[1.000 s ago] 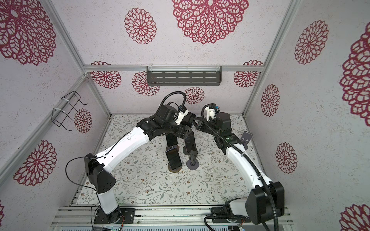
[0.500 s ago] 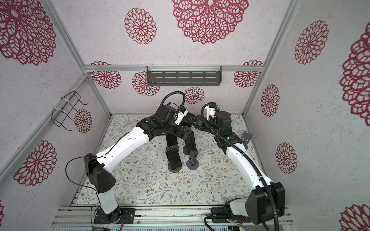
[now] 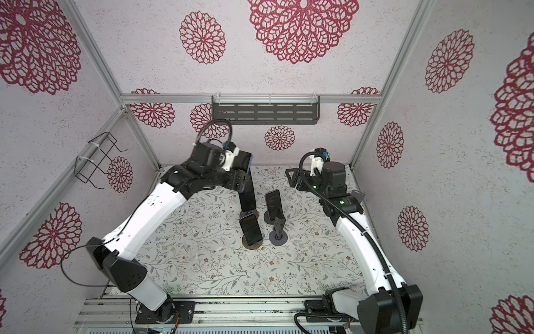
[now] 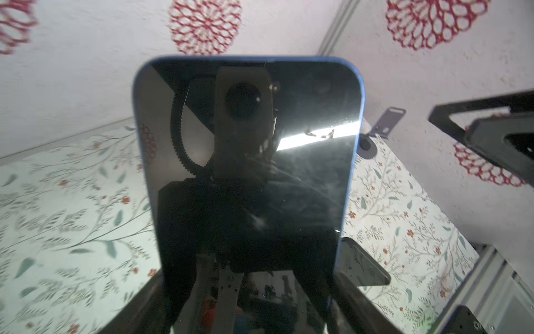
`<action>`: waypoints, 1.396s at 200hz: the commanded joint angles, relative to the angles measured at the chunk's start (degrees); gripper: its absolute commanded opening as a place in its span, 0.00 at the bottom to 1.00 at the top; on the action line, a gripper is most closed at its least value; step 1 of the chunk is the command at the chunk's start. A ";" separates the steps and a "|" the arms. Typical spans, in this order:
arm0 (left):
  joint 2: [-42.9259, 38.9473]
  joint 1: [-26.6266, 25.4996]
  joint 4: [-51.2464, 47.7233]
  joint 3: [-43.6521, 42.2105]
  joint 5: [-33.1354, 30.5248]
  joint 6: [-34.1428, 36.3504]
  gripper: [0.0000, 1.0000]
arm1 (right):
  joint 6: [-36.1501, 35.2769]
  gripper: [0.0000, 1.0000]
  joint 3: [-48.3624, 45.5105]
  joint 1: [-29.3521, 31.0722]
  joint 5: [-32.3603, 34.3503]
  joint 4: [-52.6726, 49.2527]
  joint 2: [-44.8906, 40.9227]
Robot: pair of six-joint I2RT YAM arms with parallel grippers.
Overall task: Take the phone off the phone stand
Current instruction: 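Carry the phone toward the robot with the left gripper while the right arm withdraws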
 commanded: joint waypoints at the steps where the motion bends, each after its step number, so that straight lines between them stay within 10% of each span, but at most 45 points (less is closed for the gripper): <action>1: -3.71 5.46 -2.54 -2.37 -2.73 -2.06 0.00 | -3.86 0.78 -2.01 -1.94 6.01 -4.34 -2.53; 82: 8.71 14.25 0.98 -9.06 -5.33 -4.08 0.00 | -3.64 0.78 -14.67 -3.79 8.90 -7.24 -7.65; 279: 42.49 14.76 -4.32 11.38 -5.00 -6.99 0.00 | -4.19 0.77 -17.60 -4.67 11.46 -8.30 -9.76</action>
